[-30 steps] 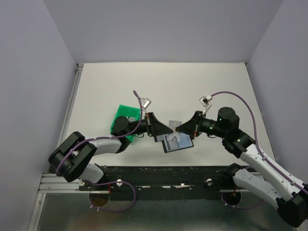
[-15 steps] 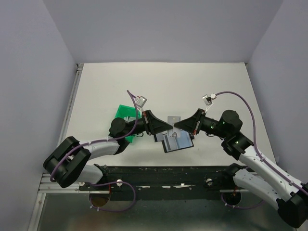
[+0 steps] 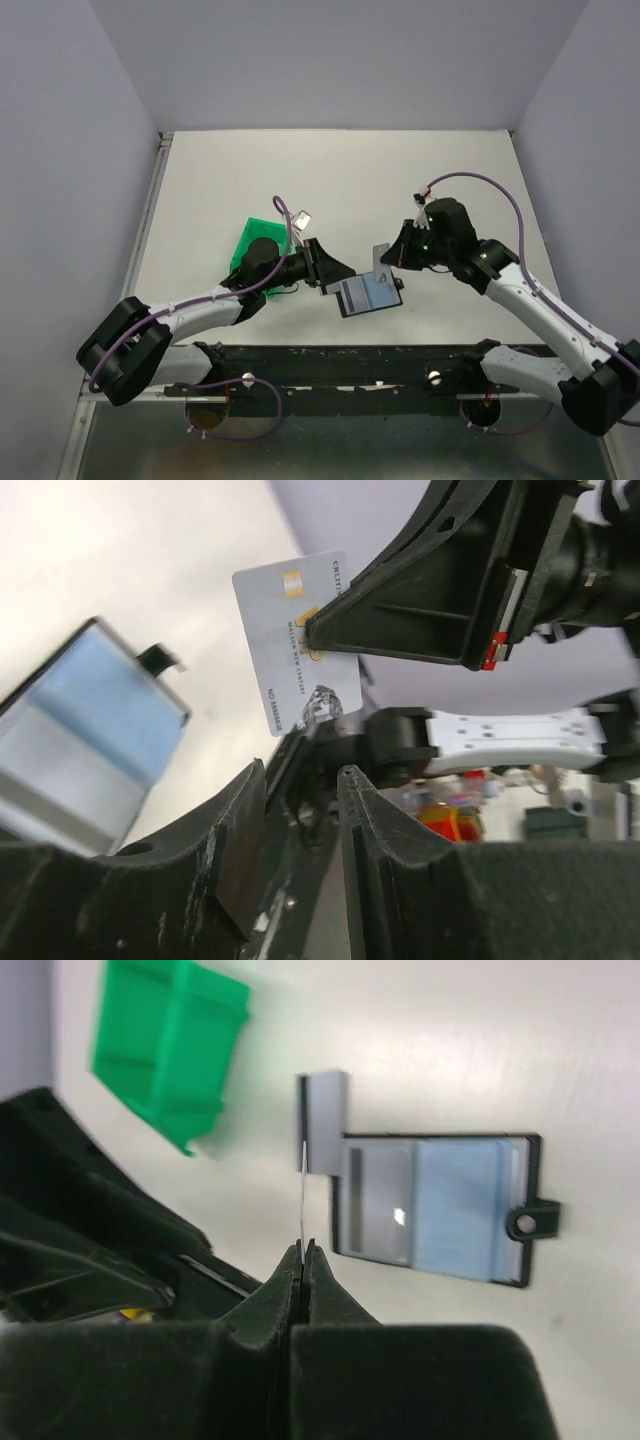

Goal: Put the credit cards into the card holder
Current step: Turn over the card slot in the card holder.

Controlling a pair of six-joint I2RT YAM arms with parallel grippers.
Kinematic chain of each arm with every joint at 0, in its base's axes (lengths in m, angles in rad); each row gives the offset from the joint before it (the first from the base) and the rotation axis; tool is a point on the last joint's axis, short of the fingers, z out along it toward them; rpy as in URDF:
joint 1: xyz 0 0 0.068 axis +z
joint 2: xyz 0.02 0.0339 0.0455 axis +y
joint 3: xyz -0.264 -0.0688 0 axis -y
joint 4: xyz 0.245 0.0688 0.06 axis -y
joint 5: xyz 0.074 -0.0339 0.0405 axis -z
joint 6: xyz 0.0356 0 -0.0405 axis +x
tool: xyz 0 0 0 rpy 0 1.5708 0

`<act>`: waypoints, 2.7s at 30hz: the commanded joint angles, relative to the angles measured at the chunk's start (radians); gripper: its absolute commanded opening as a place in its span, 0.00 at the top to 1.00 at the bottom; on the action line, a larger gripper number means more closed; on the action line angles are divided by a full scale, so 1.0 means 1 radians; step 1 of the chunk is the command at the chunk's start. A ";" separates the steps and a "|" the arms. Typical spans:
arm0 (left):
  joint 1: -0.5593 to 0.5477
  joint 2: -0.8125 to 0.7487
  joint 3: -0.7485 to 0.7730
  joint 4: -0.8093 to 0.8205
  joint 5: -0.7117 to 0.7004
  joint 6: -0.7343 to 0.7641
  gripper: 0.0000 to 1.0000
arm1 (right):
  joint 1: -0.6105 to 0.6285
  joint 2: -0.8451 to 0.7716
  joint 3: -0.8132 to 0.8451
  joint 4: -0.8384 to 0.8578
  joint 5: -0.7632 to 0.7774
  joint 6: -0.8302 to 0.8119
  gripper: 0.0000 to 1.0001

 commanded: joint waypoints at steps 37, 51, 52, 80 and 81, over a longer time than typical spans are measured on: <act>-0.119 0.263 0.109 -0.548 -0.254 0.281 0.98 | 0.002 0.479 0.041 -0.213 0.236 -0.261 0.99; -0.119 0.274 0.112 -0.549 -0.248 0.283 1.00 | 0.014 0.375 0.000 -0.196 0.308 -0.235 0.99; -0.121 0.272 0.115 -0.551 -0.247 0.282 1.00 | 0.013 0.366 -0.005 -0.191 0.308 -0.235 0.99; -0.119 0.286 0.132 -0.555 -0.239 0.285 1.00 | 0.045 0.372 -0.097 -0.019 0.236 -0.258 0.99; -0.119 0.288 0.132 -0.554 -0.238 0.285 1.00 | 0.047 0.372 -0.097 -0.019 0.233 -0.258 0.99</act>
